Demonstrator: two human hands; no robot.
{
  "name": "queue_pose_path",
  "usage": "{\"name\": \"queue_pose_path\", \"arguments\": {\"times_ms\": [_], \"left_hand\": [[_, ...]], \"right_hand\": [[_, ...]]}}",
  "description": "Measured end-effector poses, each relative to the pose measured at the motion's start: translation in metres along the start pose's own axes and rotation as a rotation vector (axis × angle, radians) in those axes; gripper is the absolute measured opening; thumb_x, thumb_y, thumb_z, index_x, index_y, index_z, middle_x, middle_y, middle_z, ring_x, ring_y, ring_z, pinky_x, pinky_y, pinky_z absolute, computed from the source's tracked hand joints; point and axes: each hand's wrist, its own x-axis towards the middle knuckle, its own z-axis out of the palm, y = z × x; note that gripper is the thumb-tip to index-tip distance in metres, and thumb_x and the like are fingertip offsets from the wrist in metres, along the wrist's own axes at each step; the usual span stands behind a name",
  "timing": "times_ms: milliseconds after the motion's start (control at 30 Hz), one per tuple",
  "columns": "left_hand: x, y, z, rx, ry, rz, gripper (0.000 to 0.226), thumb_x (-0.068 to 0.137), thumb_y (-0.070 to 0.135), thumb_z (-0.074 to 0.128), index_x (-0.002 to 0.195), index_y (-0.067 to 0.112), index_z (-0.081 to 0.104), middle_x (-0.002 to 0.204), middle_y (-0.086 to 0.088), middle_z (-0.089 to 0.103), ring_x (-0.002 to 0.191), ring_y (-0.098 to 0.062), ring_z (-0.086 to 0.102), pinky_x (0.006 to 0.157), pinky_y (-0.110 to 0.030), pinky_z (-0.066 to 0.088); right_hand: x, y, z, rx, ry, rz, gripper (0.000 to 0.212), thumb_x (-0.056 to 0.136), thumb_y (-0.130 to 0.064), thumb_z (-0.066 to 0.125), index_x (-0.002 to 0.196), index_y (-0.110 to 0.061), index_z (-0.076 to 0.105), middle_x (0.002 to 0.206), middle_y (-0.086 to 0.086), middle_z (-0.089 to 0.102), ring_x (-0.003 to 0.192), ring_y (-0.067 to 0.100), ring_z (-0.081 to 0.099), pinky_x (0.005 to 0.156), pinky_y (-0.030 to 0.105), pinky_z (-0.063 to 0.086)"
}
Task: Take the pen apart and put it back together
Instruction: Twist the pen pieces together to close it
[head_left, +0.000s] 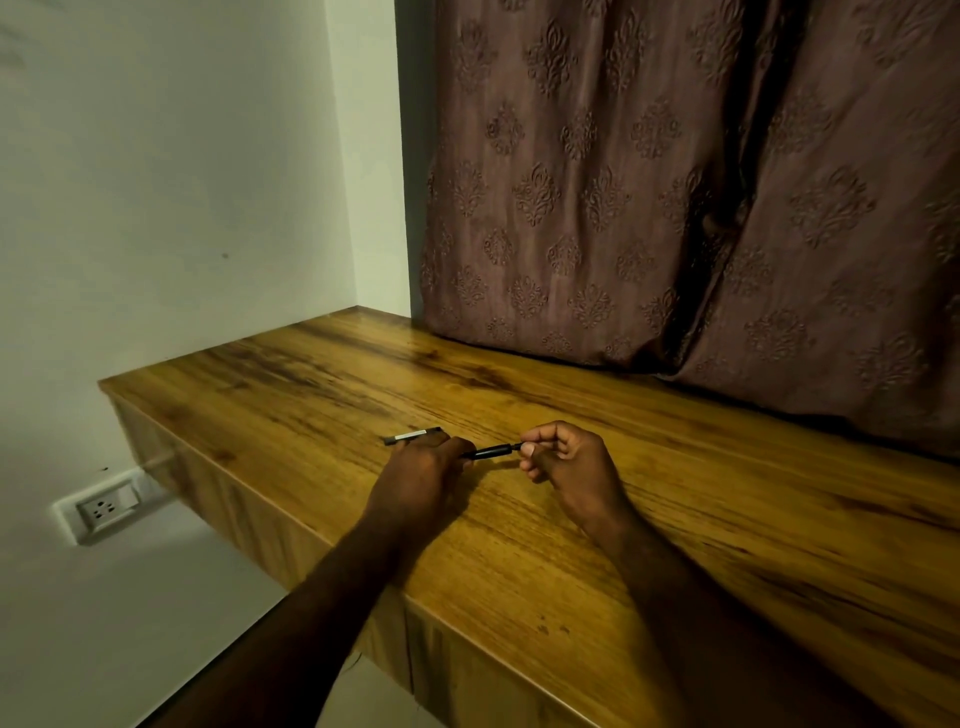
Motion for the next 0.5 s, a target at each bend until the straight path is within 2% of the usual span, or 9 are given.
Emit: {"name": "queue_pose_path", "arguments": {"times_ms": [167,300,433,500], "left_hand": [[-0.001,0.004,-0.003,-0.027,0.020,0.035,0.015,0.089,0.027,0.066,0.102,0.021,0.069,0.085,0.002,0.067,0.073,-0.012,0.057,0.064,-0.026,0.041],[-0.002,0.007,-0.007,-0.044,0.016,0.053,0.020,0.088,0.025,0.058,0.105,0.019,0.068,0.088,0.000,0.067,0.077,-0.016,0.060,0.066,-0.027,0.042],[-0.002,0.010,-0.009,-0.059,0.036,0.059,0.026,0.092,0.038,0.054,0.104,0.019,0.068,0.088,0.001,0.067,0.077,-0.014,0.060,0.065,-0.031,0.047],[-0.004,0.013,-0.009,-0.084,0.046,0.054,0.032,0.093,0.044,0.052,0.105,0.019,0.068,0.087,0.002,0.068,0.076,-0.013,0.060,0.064,-0.028,0.045]], "right_hand": [[-0.001,-0.003,0.001,0.027,-0.030,0.046,0.009,0.091,-0.001,0.059,0.096,0.003,0.064,0.071,0.010,0.064,0.055,0.013,0.056,0.049,0.023,0.045],[-0.004,-0.007,0.009,0.054,-0.031,0.091,0.013,0.095,-0.012,0.056,0.089,-0.003,0.061,0.066,0.008,0.062,0.048,0.014,0.051,0.042,0.026,0.038],[-0.007,-0.007,0.016,0.029,0.001,0.079,0.026,0.098,-0.026,0.052,0.080,-0.008,0.055,0.061,0.008,0.062,0.044,0.015,0.051,0.041,0.025,0.038],[-0.008,-0.009,0.017,0.070,0.002,0.089,0.029,0.097,-0.030,0.053,0.082,-0.006,0.055,0.064,0.008,0.063,0.046,0.016,0.053,0.042,0.026,0.039]]}}
